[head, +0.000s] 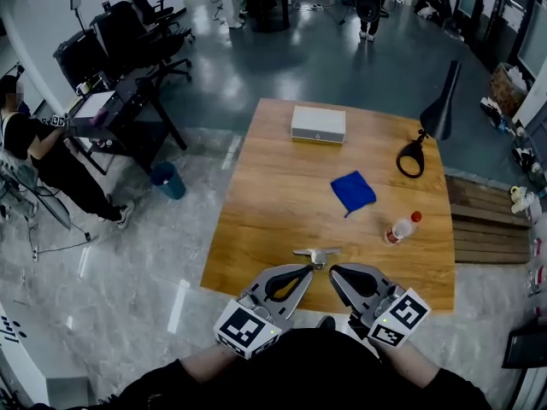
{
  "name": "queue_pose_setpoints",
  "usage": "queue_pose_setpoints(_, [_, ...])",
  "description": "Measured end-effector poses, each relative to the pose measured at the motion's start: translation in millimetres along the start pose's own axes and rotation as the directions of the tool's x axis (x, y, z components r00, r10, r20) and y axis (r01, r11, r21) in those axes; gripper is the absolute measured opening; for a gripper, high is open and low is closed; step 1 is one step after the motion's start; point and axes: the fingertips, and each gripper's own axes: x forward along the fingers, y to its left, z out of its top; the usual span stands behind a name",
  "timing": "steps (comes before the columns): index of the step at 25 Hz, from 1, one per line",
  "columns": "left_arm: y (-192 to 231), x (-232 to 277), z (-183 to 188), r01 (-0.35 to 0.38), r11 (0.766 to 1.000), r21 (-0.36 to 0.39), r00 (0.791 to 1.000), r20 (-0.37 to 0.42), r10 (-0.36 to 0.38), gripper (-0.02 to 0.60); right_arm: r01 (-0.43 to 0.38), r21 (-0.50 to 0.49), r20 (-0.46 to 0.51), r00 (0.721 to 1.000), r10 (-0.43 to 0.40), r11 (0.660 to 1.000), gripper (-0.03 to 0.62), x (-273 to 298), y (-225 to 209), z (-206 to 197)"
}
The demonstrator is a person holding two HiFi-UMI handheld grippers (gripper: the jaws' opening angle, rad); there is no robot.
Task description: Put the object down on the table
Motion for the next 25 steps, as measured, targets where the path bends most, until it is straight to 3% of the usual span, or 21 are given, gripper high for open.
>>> queue_pose_setpoints(6, [-10,1,-5,0.029,1.0,-0.005,1.0,-0.006,-0.029,0.0,-0.013,-0.025,0.024,1.0,0.014,1.0,0.005,-3,10,1])
queue_pose_setpoints(12, [0,-1,-5,-0.002,1.0,-0.018,1.0,-0.016,0.002,0.0,0.022,-0.042,0.037,0.999,-0.021,0.999,0.005,-3,3,5])
queue_pose_setpoints(25, [-4,4,-8,0.018,1.0,-0.01,1.0,-0.014,-0.018,0.0,0.017,-0.04,0.028,0.999,-0.016,0.999,0.005,1,2,0])
